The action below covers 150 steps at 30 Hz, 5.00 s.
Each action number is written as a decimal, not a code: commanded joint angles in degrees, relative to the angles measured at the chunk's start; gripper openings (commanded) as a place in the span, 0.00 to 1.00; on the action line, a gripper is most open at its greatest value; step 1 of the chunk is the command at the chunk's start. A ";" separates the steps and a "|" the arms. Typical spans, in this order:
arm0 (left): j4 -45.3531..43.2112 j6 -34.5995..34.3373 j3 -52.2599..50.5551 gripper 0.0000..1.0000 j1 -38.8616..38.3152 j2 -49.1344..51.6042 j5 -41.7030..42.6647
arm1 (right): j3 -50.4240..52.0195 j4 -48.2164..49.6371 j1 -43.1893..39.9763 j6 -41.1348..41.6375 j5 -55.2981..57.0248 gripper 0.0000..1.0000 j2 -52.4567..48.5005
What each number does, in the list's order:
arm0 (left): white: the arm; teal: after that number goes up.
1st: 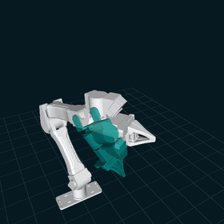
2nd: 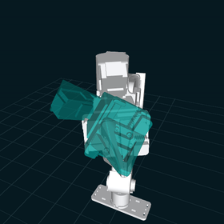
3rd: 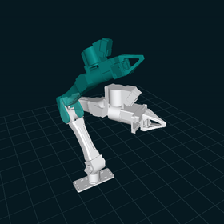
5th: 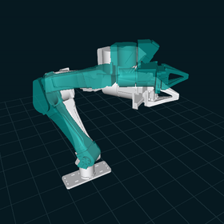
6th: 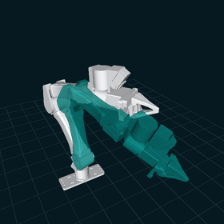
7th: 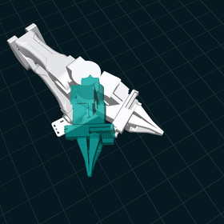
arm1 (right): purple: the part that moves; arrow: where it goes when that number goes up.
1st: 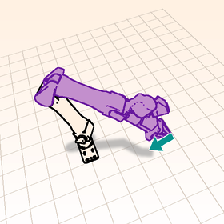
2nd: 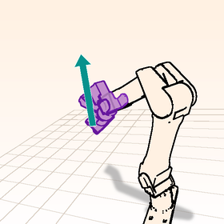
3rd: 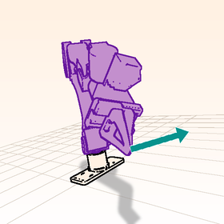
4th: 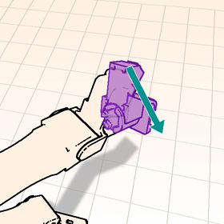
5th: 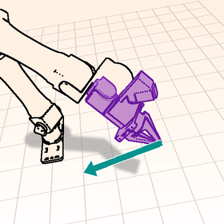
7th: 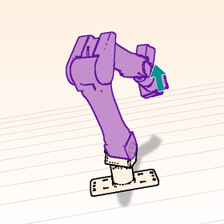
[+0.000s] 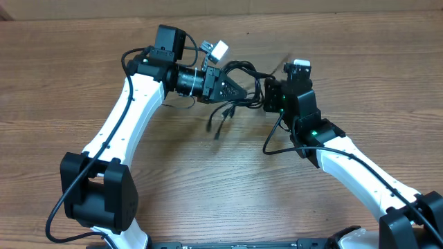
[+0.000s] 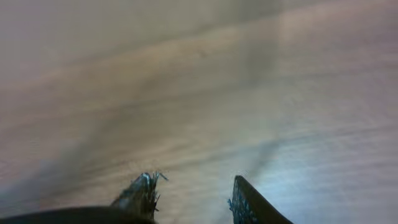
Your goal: Untangle cables
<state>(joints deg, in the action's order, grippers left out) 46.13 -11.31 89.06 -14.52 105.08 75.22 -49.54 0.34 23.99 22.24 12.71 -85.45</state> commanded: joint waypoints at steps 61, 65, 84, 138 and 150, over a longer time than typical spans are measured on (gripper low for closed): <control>10.12 25.68 0.68 0.04 4.85 -1.27 -12.68 | -0.09 -7.52 -1.22 -12.35 -25.38 0.79 5.79; 12.83 26.14 0.68 0.04 4.85 -1.27 -12.79 | -0.09 -6.80 -1.22 -14.51 -15.52 0.85 5.79; 14.49 22.60 0.68 0.08 4.76 -1.27 -9.14 | -0.04 -9.90 -1.11 -19.80 -23.52 1.00 4.09; 3.10 14.58 0.68 0.04 -3.15 -1.27 -23.32 | -0.04 -13.57 -1.18 -25.18 -54.82 0.04 11.10; 13.88 30.82 0.68 0.04 -4.79 -1.27 -22.27 | -0.04 -12.61 -1.25 -18.80 -35.21 0.04 8.44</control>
<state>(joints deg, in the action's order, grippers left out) 56.97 11.35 88.95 -18.61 105.08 51.83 -49.43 -13.15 23.07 0.93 -30.76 -77.10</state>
